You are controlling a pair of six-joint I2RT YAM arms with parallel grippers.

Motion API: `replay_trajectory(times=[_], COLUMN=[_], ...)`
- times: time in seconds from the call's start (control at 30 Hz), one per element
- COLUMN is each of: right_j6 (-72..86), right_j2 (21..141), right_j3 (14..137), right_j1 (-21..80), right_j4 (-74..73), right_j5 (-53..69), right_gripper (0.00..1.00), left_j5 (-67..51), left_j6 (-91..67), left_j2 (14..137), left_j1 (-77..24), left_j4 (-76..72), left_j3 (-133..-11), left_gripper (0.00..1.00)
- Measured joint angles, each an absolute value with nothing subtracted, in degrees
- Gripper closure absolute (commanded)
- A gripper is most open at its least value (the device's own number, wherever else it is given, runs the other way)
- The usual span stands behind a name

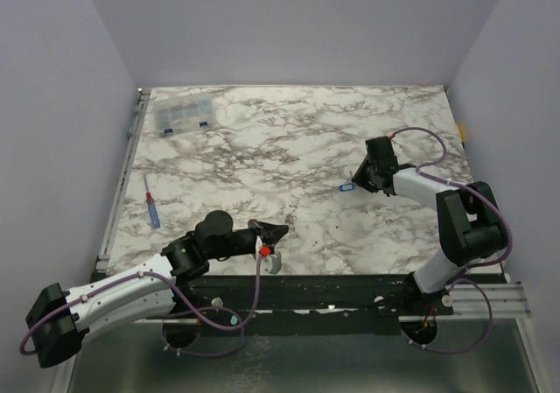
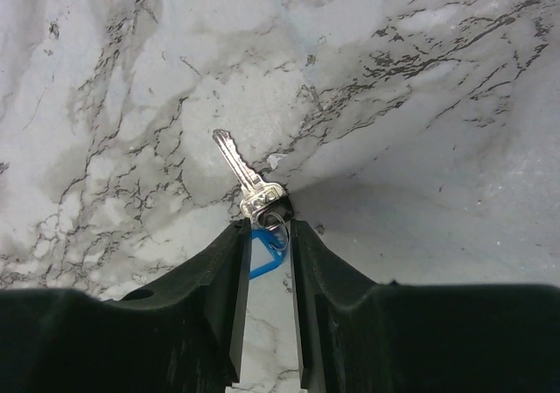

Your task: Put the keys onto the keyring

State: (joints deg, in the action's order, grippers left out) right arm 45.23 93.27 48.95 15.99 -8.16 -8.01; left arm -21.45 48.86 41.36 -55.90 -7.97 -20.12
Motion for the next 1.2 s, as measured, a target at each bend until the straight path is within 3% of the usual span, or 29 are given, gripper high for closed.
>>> replay_trajectory(times=[0.27,0.37,0.5,0.73,1.2], right_j6=[45.23,45.23,45.17,44.91,42.24], right_j2=[94.15,94.15,94.15,94.13,89.62], right_j3=[48.16,47.81,47.37,46.87,45.43], right_j1=[15.64,15.62,15.62,15.62,15.62], right_j4=[-6.72,-5.91,-5.37,-3.99,-3.44], right_j5=[-7.68,-7.6,-7.6,-7.22,-6.74], right_gripper=[0.69,0.76,0.8,0.99,0.99], left_j5=[-21.63,-21.65,-21.74,-22.09,-22.52], left_j6=[48.66,48.64,48.49,48.4,47.66], left_j2=[41.5,41.58,41.91,41.93,41.23], left_j1=[-55.9,-55.9,-55.9,-56.01,-56.01], left_j4=[-7.99,-8.01,-8.01,-8.03,-8.64], left_j3=[-20.12,-20.12,-20.12,-20.12,-20.12], left_gripper=[1.0,1.0,1.0,1.0,1.0])
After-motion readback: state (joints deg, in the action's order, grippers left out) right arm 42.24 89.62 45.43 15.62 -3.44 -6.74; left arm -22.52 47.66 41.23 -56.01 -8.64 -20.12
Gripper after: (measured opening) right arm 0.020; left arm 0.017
